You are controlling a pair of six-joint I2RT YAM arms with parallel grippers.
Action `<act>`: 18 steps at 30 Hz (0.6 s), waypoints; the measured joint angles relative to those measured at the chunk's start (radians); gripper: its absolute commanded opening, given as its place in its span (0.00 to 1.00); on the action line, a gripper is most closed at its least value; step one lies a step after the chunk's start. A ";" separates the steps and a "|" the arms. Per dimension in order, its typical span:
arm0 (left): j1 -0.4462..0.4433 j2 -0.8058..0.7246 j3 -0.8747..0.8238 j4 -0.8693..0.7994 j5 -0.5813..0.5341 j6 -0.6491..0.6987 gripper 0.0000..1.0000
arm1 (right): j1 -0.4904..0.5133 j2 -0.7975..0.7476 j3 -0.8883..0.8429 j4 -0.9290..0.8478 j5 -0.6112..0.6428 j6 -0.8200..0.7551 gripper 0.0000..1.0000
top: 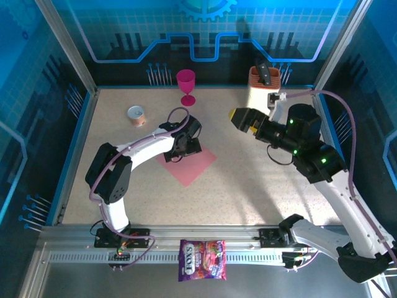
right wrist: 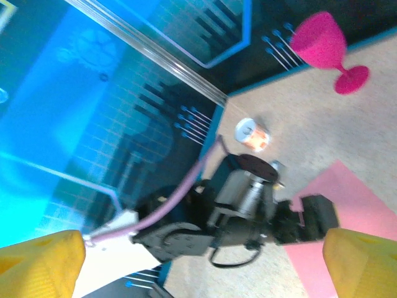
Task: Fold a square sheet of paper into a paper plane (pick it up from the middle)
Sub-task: Move the square sheet of paper to the center of the table.
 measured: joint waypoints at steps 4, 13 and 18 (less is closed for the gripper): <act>-0.035 0.054 0.115 -0.116 -0.033 -0.169 1.00 | -0.016 -0.032 -0.107 -0.027 0.019 -0.045 0.99; -0.048 0.204 0.314 -0.345 -0.055 -0.430 1.00 | -0.090 -0.016 -0.243 -0.061 0.019 -0.125 0.99; -0.016 0.208 0.267 -0.339 -0.047 -0.472 1.00 | -0.118 0.051 -0.322 -0.048 -0.004 -0.139 0.99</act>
